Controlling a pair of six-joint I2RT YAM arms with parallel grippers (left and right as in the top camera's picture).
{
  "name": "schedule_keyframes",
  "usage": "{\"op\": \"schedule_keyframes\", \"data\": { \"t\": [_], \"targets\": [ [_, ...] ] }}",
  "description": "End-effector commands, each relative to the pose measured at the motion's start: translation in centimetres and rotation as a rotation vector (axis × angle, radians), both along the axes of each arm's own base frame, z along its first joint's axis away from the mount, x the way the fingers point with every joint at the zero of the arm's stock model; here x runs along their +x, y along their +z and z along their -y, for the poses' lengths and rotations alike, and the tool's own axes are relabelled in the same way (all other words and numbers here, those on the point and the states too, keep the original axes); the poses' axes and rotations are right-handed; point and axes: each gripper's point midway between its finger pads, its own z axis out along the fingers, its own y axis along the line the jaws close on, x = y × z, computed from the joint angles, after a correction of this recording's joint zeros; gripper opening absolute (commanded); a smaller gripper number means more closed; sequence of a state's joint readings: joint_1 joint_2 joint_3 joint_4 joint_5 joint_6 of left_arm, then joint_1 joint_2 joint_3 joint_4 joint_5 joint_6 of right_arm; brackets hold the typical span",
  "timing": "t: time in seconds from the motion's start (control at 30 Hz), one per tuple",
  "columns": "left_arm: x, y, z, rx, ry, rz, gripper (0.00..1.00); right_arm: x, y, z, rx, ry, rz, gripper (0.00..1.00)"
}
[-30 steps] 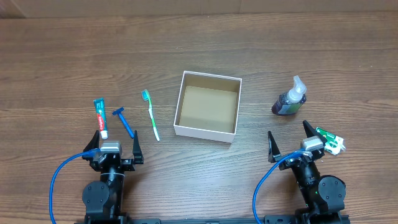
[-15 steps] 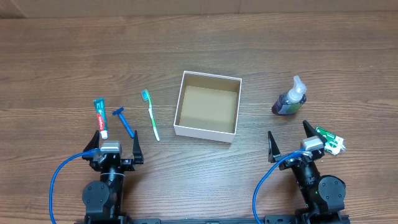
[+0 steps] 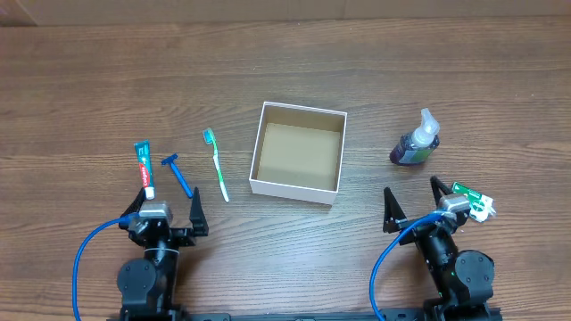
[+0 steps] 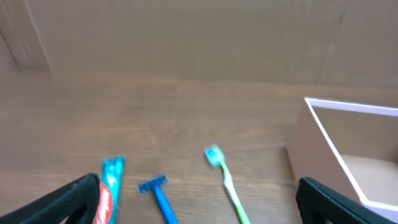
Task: Pack container
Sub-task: 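Move the right gripper toward the clear soap pump bottle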
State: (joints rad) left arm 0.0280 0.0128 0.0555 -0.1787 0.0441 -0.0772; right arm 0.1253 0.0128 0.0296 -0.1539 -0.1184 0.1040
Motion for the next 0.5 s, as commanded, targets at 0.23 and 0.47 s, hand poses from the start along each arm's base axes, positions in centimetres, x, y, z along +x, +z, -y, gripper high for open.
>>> {"op": "schedule_keyframes", "data": {
  "t": [0.23, 0.47],
  "targets": [
    [-2.5, 11.1, 0.6, -0.129, -0.015, -0.003, 1.0, -0.7, 10.0, 1.4, 0.078, -0.086, 0.004, 1.0],
    [-0.8, 14.1, 0.5, -0.089, -0.008, -0.245, 1.0, 2.9, 13.3, 0.9, 0.04, -0.089, -0.212, 1.0]
  ]
}}
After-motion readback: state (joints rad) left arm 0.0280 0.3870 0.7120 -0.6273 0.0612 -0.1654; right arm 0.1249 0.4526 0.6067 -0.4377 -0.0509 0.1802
